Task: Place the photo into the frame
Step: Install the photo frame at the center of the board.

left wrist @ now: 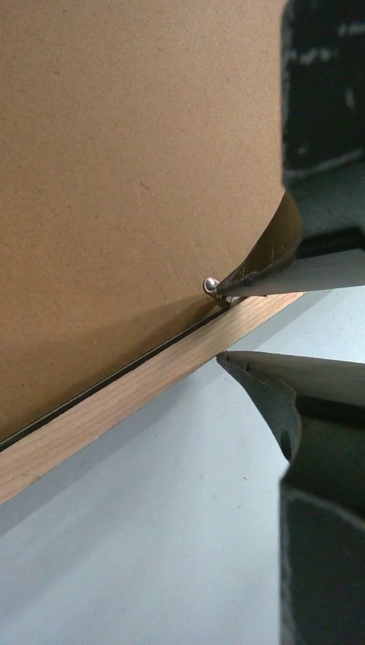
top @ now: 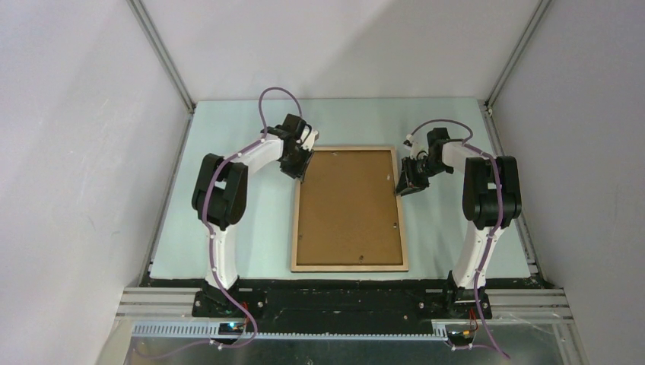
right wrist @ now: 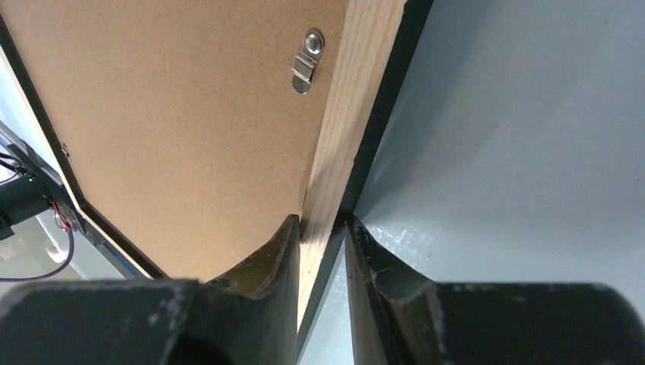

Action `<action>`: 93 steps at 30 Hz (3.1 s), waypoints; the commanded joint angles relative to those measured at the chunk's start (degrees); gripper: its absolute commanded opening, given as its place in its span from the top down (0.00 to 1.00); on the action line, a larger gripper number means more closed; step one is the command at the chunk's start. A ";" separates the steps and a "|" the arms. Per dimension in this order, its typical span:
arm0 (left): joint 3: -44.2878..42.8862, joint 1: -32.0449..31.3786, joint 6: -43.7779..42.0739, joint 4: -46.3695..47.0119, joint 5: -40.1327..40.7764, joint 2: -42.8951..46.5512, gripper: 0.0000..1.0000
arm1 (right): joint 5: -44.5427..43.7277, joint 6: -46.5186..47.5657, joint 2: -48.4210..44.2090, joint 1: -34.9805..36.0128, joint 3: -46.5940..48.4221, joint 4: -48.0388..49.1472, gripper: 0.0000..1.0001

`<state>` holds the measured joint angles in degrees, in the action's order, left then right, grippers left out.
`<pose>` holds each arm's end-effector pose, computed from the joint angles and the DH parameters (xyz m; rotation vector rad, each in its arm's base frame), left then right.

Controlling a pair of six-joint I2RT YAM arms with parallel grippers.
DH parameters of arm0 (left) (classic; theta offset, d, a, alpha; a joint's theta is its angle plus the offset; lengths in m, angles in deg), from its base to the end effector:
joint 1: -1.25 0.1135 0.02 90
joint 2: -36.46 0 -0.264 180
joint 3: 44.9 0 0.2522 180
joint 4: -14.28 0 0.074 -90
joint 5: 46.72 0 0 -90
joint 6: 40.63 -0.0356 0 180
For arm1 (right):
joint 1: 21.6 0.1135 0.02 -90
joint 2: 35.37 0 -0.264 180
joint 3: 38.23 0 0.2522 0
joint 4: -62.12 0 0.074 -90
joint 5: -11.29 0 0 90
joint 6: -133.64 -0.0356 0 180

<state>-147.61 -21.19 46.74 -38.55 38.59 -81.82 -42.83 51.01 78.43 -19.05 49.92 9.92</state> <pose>0.3948 -0.1662 0.1765 0.6239 2.7062 -0.2032 0.3742 0.0376 0.1453 -0.3352 2.7562 0.8852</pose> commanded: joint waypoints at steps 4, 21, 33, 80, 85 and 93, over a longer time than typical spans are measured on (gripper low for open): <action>-0.76 -0.19 -1.54 0.83 -0.25 0.57 0.57 | 3.13 0.80 0.26 -0.61 1.48 -1.36 0.96; 1.46 -0.17 -2.18 0.86 0.92 2.47 0.50 | 3.53 0.77 0.20 -0.82 1.48 -1.55 0.96; 0.91 -0.17 -2.83 1.19 2.02 1.65 0.61 | 4.11 0.75 0.24 -1.15 1.47 -1.64 0.96; 33.21 -2.28 -7.08 1.54 -14.55 31.11 0.13 | 4.11 2.33 0.29 -1.82 1.53 -1.70 0.96; 35.26 -3.81 -8.08 1.68 -14.66 31.86 0.13 | 4.17 3.04 0.37 -0.64 1.47 -1.65 0.96; 37.66 -5.95 -9.49 1.71 -13.38 31.43 0.10 | 2.90 3.12 0.64 0.45 1.47 -1.22 0.96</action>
<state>-109.92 -25.91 39.20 -37.57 25.06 -51.70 -41.72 52.50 78.75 -19.67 49.96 9.27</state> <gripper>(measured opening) 0.896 0.272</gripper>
